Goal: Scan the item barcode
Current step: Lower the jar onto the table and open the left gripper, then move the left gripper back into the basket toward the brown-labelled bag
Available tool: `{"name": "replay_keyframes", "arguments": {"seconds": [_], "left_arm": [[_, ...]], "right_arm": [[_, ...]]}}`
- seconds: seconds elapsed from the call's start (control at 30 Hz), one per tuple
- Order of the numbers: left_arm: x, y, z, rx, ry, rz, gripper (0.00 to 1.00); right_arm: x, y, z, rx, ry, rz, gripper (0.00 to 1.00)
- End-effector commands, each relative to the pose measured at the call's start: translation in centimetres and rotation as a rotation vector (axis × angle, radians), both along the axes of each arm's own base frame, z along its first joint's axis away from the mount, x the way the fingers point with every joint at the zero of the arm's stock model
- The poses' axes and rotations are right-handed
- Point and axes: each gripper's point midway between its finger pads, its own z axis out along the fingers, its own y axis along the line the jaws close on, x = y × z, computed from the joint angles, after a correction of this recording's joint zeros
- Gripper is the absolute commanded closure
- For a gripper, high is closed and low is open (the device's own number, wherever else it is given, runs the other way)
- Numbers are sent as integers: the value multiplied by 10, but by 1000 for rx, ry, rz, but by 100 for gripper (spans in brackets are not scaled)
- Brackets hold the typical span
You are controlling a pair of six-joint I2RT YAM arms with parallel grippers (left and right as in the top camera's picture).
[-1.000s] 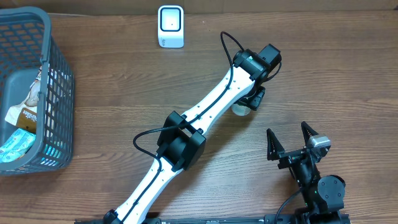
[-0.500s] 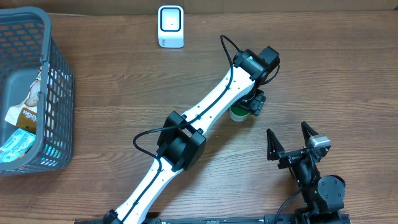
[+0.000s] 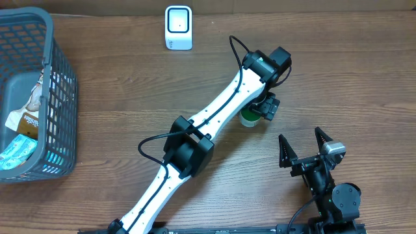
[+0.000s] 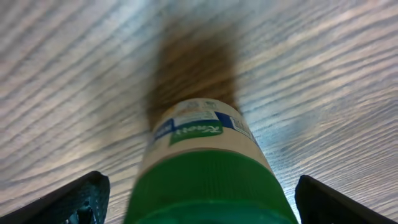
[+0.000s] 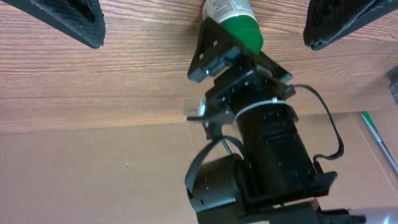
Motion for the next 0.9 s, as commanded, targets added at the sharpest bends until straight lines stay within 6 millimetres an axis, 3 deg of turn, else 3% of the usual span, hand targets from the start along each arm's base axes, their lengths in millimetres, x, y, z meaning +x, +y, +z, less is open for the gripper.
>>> {"name": "replay_keyframes", "arguments": {"seconds": [0.0,0.23,0.47,0.67,0.87], "left_arm": [[24,8,51,-70,-107,45,2],[39,34,128,-169,-221,123,2],[42,83,217,-261,-356,203,1],[32,143,277,-296,-448,297,0],[21,227,321,-276,-546,458,0]], "right_arm": [[0,-1,-2,1,-5,-5,0],[0,-1,-2,1,-5,-5,0],[0,-1,-2,1,-5,-5,0],[0,-1,-2,1,-5,-5,0],[0,-1,-2,1,-5,-5,0]]}}
